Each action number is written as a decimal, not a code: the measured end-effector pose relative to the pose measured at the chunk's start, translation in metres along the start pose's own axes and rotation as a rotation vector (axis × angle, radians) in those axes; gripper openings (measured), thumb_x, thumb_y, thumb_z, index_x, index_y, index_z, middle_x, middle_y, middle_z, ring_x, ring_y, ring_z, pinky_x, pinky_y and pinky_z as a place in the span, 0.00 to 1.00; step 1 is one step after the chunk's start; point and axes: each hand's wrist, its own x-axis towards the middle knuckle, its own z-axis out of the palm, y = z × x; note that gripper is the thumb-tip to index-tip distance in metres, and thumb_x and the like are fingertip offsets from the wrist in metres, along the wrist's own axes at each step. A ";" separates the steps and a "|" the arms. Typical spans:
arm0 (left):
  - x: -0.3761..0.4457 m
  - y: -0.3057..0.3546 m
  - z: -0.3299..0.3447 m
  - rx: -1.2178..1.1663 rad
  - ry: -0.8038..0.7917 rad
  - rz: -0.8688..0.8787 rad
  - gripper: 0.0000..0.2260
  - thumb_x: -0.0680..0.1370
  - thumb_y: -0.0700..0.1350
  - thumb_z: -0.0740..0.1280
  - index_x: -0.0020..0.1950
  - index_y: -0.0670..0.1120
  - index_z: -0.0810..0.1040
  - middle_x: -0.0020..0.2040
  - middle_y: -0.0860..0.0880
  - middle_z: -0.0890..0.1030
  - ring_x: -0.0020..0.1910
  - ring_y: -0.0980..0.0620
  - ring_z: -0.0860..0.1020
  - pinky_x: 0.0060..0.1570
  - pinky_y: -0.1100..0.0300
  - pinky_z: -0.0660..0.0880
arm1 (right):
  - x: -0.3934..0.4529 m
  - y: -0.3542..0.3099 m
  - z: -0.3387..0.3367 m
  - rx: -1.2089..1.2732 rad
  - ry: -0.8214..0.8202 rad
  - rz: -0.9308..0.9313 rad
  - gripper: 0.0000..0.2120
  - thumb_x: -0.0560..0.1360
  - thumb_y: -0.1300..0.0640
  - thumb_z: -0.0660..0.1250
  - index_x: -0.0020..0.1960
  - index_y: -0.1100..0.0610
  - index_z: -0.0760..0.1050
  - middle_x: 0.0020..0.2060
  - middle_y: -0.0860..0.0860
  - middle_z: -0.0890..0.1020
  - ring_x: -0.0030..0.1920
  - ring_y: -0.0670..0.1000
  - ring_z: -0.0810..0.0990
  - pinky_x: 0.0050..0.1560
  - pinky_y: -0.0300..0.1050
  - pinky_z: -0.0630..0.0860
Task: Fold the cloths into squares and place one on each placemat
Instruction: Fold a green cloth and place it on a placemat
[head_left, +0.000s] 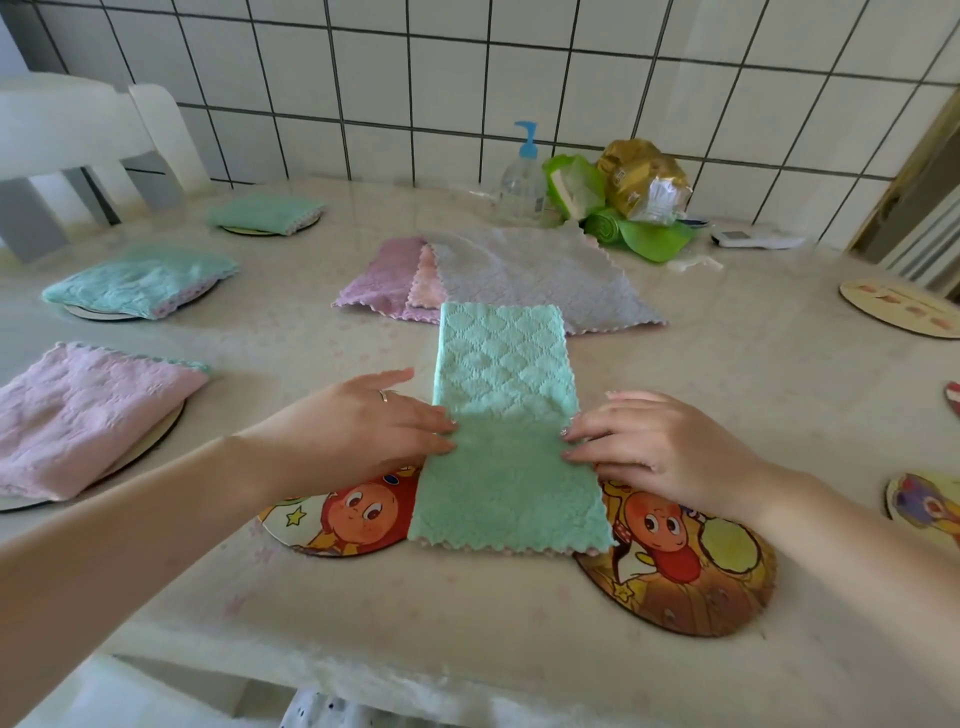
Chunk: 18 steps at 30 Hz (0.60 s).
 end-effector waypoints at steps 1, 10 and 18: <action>0.000 0.001 0.001 -0.014 0.001 -0.014 0.13 0.75 0.44 0.63 0.57 0.51 0.80 0.59 0.55 0.81 0.59 0.59 0.77 0.63 0.48 0.72 | 0.002 -0.001 0.002 -0.004 0.007 -0.020 0.13 0.77 0.49 0.59 0.55 0.49 0.79 0.54 0.45 0.82 0.56 0.43 0.77 0.65 0.45 0.66; 0.010 0.014 -0.008 -0.362 0.054 -0.509 0.10 0.78 0.48 0.59 0.54 0.53 0.80 0.48 0.57 0.83 0.48 0.57 0.80 0.51 0.58 0.77 | 0.018 -0.013 0.006 0.284 0.113 0.297 0.09 0.73 0.55 0.63 0.48 0.53 0.80 0.44 0.45 0.83 0.44 0.44 0.80 0.45 0.40 0.75; 0.052 -0.012 0.002 -0.792 0.227 -1.010 0.07 0.79 0.44 0.62 0.44 0.50 0.79 0.39 0.57 0.82 0.31 0.66 0.79 0.36 0.72 0.72 | 0.066 0.019 0.008 0.594 0.320 0.816 0.09 0.77 0.56 0.63 0.40 0.58 0.78 0.33 0.53 0.81 0.34 0.49 0.78 0.41 0.44 0.74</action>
